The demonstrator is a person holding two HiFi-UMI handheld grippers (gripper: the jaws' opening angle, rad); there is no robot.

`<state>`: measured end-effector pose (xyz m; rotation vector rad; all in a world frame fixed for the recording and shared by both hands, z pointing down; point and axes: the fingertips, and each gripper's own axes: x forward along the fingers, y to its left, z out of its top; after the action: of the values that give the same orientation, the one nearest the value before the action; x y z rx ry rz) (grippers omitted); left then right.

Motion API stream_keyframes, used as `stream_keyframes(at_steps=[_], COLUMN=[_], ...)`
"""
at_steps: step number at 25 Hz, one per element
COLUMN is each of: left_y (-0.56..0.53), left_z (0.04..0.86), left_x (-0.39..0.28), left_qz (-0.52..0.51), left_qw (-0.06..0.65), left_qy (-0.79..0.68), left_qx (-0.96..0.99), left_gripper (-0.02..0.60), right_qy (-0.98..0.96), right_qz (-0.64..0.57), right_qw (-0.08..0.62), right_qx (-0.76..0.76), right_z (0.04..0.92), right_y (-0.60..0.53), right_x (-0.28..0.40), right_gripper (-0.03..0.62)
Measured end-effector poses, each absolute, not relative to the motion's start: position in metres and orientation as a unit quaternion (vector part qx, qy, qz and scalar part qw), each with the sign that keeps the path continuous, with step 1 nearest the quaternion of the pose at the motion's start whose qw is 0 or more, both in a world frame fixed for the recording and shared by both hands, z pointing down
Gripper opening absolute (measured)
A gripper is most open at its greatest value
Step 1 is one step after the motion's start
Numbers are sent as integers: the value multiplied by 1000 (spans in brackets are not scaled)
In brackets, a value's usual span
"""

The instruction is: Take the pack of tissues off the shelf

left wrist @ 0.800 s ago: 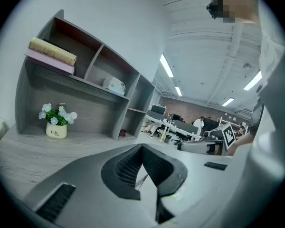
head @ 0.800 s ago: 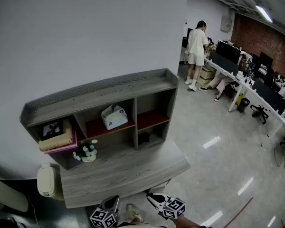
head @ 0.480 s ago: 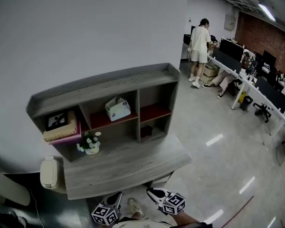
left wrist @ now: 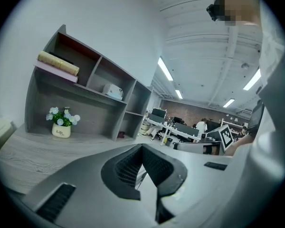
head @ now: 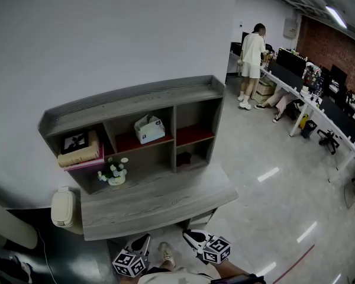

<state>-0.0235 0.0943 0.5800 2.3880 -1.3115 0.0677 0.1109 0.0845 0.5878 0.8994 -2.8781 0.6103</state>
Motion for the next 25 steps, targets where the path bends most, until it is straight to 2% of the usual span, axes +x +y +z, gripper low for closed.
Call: stream_keyframes(at_steps=[12, 25], left_y=[87, 14], left_z=[586, 578], left_x=[-22, -31], left_qz=[25, 15], left_qw=[221, 208], left_qy=[-478, -476], left_qx=[850, 855], left_gripper=[11, 11], right_qy=[-933, -934], right_qz=[213, 198], right_qw=[42, 38], right_qx=[287, 295], right_z=[599, 591], right_y=[78, 3], right_x=[110, 102], right_gripper=[5, 5])
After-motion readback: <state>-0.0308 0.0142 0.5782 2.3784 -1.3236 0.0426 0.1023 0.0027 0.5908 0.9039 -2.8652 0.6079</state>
